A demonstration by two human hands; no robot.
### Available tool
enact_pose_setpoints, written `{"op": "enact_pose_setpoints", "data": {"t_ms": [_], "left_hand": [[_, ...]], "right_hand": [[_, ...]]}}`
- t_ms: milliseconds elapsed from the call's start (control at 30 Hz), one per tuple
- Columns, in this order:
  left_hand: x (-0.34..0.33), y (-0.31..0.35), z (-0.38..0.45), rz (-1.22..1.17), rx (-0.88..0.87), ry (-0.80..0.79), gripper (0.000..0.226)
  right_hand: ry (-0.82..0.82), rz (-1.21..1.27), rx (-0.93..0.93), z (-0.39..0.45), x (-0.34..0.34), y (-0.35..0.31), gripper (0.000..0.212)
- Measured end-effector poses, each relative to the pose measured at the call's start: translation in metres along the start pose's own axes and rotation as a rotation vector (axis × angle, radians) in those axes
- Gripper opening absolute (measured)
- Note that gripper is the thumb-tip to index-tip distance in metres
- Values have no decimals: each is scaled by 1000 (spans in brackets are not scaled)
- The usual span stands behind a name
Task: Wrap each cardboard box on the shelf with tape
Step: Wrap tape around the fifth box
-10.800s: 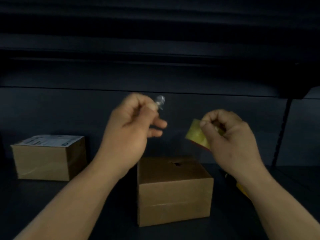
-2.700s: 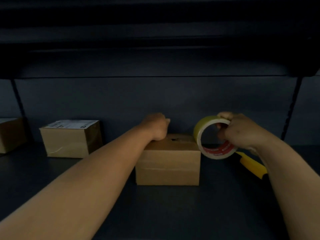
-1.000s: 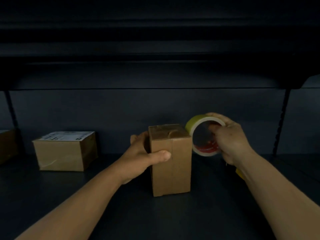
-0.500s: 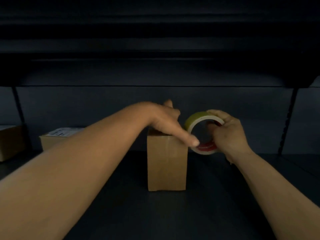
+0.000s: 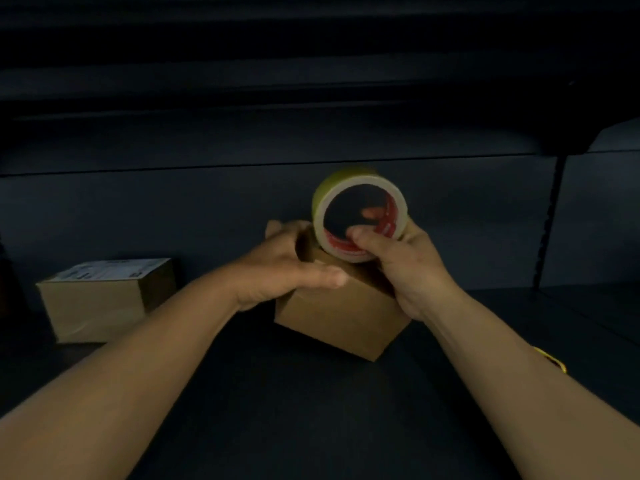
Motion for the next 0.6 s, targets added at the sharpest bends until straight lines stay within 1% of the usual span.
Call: {"op": "enact_pose_setpoints", "data": {"t_ms": [167, 233, 267, 333, 400, 467, 600], "left_hand": [[-1, -14, -14, 23, 0, 6, 55], [-5, -24, -18, 13, 19, 16, 58], [-6, -31, -21, -3, 29, 26, 62], [-4, -46, -27, -50, 70, 66, 70], [-1, -54, -29, -72, 93, 70, 80], [0, -56, -27, -68, 93, 33, 86], [-2, -57, -24, -126, 83, 1, 79]], "right_hand": [[-84, -271, 63, 1, -18, -6, 16], [-117, -326, 43, 3, -25, -7, 18], [-97, -314, 29, 6, -23, -7, 21], [22, -233, -5, 11, -5, -8, 26], [133, -231, -10, 13, 19, -11, 34], [152, -278, 19, 16, 34, -13, 41], [142, -308, 44, 20, 41, -14, 44]]}}
Point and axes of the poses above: each hand's wrist, its own z-axis towards the middle knuckle, its own x-axis out of the back of the hand, y = z × x, the point moved 3 cm from there along z, towards the middle knuckle, and after that the axes turned 4 degrees about -y, right-handed, at the moved point
